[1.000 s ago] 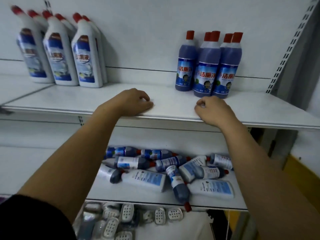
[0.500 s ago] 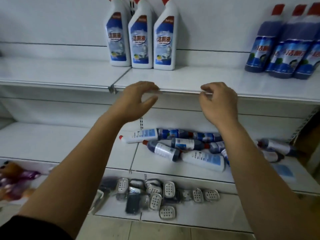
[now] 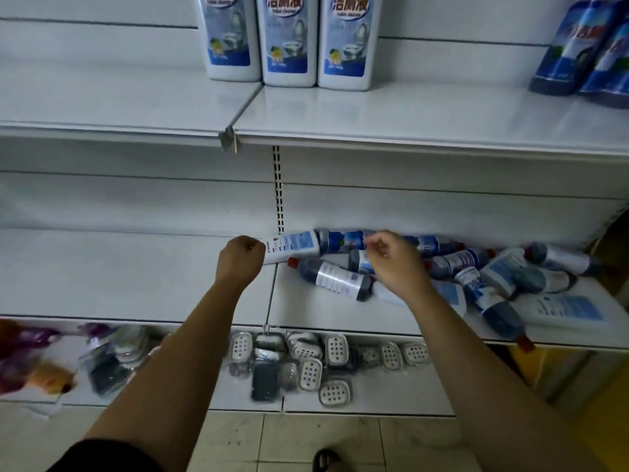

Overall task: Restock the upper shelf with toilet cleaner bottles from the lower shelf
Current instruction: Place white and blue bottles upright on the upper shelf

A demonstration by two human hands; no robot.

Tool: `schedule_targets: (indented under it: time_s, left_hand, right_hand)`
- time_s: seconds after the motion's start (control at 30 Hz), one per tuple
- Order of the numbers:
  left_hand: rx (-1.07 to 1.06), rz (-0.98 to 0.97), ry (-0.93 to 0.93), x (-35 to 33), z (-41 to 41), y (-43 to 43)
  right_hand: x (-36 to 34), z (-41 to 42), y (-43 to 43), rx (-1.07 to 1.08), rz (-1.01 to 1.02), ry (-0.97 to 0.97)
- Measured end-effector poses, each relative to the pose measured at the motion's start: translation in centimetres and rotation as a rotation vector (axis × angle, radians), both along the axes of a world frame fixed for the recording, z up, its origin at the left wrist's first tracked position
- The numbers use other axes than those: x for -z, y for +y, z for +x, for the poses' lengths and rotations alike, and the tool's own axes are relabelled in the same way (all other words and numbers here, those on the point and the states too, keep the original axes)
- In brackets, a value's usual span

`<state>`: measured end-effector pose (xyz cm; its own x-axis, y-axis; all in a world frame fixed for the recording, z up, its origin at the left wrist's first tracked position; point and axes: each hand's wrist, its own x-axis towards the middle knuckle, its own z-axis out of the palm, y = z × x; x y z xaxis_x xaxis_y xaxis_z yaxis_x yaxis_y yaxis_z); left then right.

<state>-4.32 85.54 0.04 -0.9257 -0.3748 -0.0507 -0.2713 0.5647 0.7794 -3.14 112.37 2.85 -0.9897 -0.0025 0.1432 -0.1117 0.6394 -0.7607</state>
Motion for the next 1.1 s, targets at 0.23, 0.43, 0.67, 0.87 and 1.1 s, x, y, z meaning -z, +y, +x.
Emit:
schedule_targets:
  time_s: [0.23, 0.43, 0.67, 0.87, 1.1]
  left_hand:
    - [-0.314, 0.801, -0.251, 8.1, -7.3, 0.0]
    - [-0.469, 1.006, -0.18, 11.3, -13.3, 0.4]
    - [-0.59, 0.85, -0.113, 12.9, -15.7, 0.6]
    - [-0.559, 1.079, 0.176, 12.4, -13.7, 0.6]
    - [-0.465, 1.168, 0.204, 9.8, -10.7, -1.7]
  right_hand:
    - [7.6, -6.4, -2.0, -0.175, 0.331, -0.283]
    - [11.6, -9.6, -3.2, -0.317, 0.624, -0.247]
    - [15.0, -10.6, -3.4, -0.348, 0.732, -0.071]
    - [15.3, -10.2, -3.0, -0.265, 0.558, -0.126]
    - [11.4, -7.8, -3.5, -0.026, -0.228, -0.321]
